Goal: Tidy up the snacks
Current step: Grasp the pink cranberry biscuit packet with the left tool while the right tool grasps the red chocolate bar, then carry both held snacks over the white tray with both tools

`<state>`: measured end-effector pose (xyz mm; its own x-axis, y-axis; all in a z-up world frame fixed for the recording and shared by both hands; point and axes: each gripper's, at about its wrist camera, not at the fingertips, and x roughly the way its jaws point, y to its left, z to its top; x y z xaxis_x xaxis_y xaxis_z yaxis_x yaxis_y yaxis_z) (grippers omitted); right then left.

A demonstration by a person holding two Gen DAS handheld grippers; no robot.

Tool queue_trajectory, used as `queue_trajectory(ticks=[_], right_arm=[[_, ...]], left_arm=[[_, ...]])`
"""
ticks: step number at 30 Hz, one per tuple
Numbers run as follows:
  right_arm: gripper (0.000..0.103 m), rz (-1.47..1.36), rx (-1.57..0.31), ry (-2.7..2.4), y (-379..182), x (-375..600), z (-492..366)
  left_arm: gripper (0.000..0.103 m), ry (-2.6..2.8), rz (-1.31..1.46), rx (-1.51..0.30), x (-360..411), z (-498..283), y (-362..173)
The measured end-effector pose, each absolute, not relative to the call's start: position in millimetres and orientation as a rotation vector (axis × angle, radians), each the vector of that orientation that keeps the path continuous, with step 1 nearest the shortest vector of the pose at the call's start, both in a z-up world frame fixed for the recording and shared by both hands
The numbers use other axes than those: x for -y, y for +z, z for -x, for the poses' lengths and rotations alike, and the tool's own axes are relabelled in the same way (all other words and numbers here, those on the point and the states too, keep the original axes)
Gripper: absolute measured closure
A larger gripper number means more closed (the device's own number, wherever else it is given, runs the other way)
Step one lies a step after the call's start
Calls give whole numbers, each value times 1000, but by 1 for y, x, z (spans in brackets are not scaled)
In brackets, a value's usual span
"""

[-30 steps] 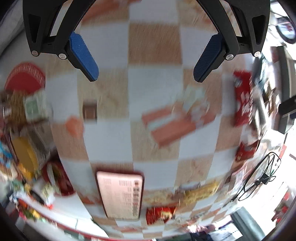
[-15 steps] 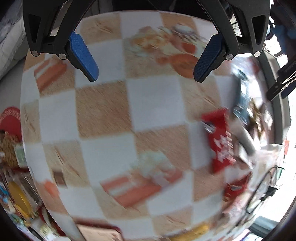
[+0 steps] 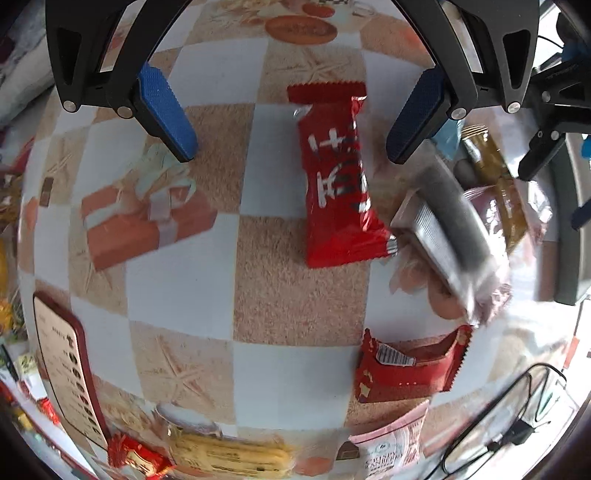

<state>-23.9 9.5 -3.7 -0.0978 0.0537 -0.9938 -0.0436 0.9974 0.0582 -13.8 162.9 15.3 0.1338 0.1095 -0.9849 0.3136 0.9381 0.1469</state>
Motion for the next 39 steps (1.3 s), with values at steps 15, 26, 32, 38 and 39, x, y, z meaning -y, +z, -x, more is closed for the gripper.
queue_trajectory(ticks=[15, 26, 32, 38, 39], right_arm=[[65, -1, -1652, 118, -7, -11, 3], [82, -360, -1654, 269, 7, 33, 38], [82, -324, -1697, 261, 11, 30, 67], [82, -280, -1710, 294, 26, 13, 83], [82, -262, -1711, 299, 28, 13, 86]], left_arm=[[61, -173, -278, -1508, -171, -40, -4], [62, -174, -78, -1474, -201, -32, 39], [62, -155, -91, -1453, -199, -26, 59], [62, -167, -137, -1436, -190, 14, 75], [62, -169, -136, -1436, -191, 19, 77]])
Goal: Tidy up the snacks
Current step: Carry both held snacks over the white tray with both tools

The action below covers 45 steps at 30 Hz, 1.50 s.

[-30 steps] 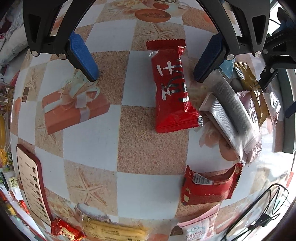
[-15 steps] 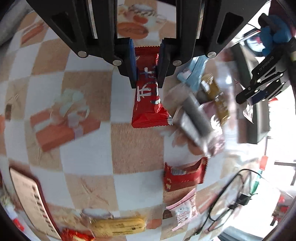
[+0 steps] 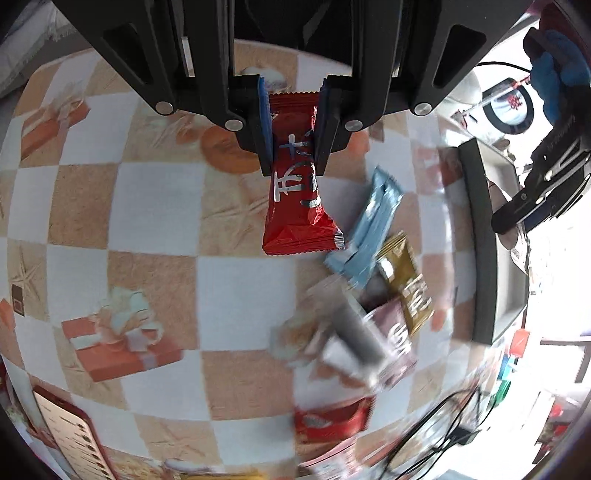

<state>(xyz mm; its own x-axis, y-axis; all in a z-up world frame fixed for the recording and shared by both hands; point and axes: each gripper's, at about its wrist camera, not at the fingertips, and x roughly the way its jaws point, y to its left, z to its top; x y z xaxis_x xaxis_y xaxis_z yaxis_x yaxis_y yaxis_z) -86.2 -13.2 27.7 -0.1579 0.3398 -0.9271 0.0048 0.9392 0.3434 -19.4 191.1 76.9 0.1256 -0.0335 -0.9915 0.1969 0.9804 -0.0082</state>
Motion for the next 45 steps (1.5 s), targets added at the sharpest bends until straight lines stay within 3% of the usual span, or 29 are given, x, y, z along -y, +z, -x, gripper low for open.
queue_trajectory(ticks=[20, 35, 45], right_arm=[[82, 16, -1671, 518, 57, -128, 77], [82, 160, -1619, 726, 66, -269, 68], [82, 164, -1644, 750, 51, -312, 61]], left_arm=[[62, 56, 21, -1389, -306, 57, 96], [62, 242, 109, -1420, -387, 79, 70], [62, 286, 145, -1466, -410, 83, 44]])
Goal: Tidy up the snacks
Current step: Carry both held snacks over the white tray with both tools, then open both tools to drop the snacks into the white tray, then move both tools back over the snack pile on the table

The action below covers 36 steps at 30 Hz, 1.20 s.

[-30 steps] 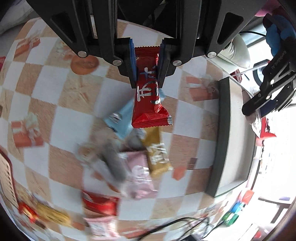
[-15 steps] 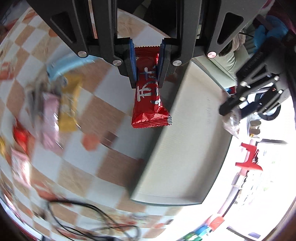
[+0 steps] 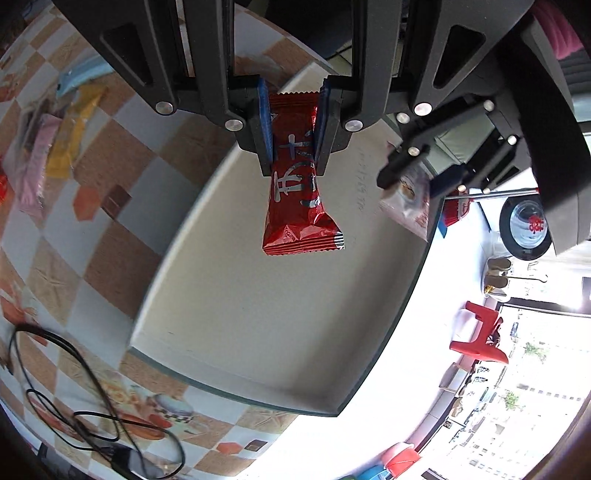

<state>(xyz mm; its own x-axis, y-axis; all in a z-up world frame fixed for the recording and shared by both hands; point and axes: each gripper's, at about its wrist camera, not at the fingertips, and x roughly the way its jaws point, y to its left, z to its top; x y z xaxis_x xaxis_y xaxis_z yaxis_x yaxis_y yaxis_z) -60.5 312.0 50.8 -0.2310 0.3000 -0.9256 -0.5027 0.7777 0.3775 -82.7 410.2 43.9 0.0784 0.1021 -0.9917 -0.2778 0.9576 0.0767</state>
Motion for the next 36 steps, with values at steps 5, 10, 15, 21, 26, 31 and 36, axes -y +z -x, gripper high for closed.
queue_trajectory(ticks=[5, 10, 15, 21, 26, 31, 36], right_arm=[[82, 166, -1648, 755, 45, -327, 55], [82, 168, -1661, 755, 44, -328, 55], [19, 180, -1634, 695, 47, -313, 54], [0, 130, -1546, 601, 62, -258, 48], [0, 72, -1538, 445, 58, -178, 45], [0, 31, -1543, 228, 42, -79, 44], [0, 45, -1483, 7, 24, 12, 45]], left_arm=[[62, 290, 149, -1488, -415, 80, 30], [49, 277, 132, -1511, -416, 87, 23], [23, 299, 140, -1471, -416, 89, 27], [23, 284, 94, -1469, -408, 86, 37], [23, 209, 26, -1419, -376, 72, 59], [23, 119, -35, -1404, -330, 54, 72], [23, 49, -78, -1399, -286, 39, 82]])
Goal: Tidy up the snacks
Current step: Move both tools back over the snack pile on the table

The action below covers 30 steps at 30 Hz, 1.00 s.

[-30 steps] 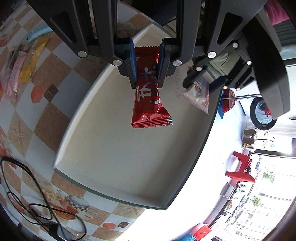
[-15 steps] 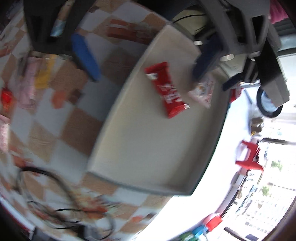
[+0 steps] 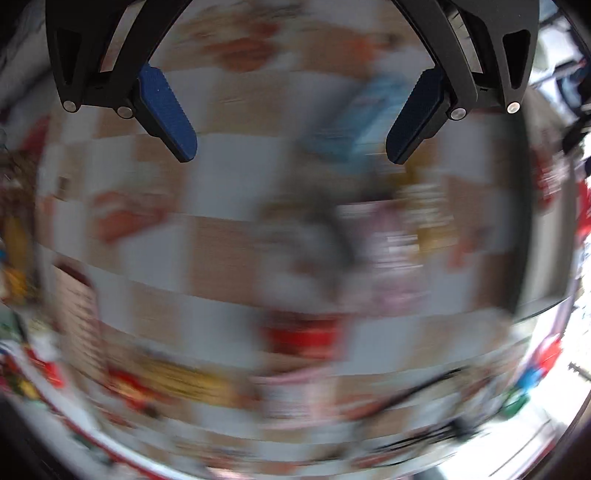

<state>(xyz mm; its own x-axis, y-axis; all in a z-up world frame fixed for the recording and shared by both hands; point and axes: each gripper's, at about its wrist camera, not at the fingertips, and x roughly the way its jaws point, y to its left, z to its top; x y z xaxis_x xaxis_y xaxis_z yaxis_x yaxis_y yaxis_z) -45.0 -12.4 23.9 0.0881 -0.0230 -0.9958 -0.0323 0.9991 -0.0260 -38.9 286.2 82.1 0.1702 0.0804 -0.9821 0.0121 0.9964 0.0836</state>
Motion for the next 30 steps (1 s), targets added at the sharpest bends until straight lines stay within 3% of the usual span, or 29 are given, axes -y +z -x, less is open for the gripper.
queue_trajectory(ticks=[9, 14, 30], right_arm=[[0, -44, -1267, -69, -13, 87, 30], [0, -29, -969, -49, -23, 88, 30], [0, -28, -969, -52, -25, 84, 26]], left_arm=[[23, -11, -182, -1441, -215, 25, 67], [23, -14, -215, -1465, -182, 22, 61], [23, 132, -170, -1538, -125, 15, 36]])
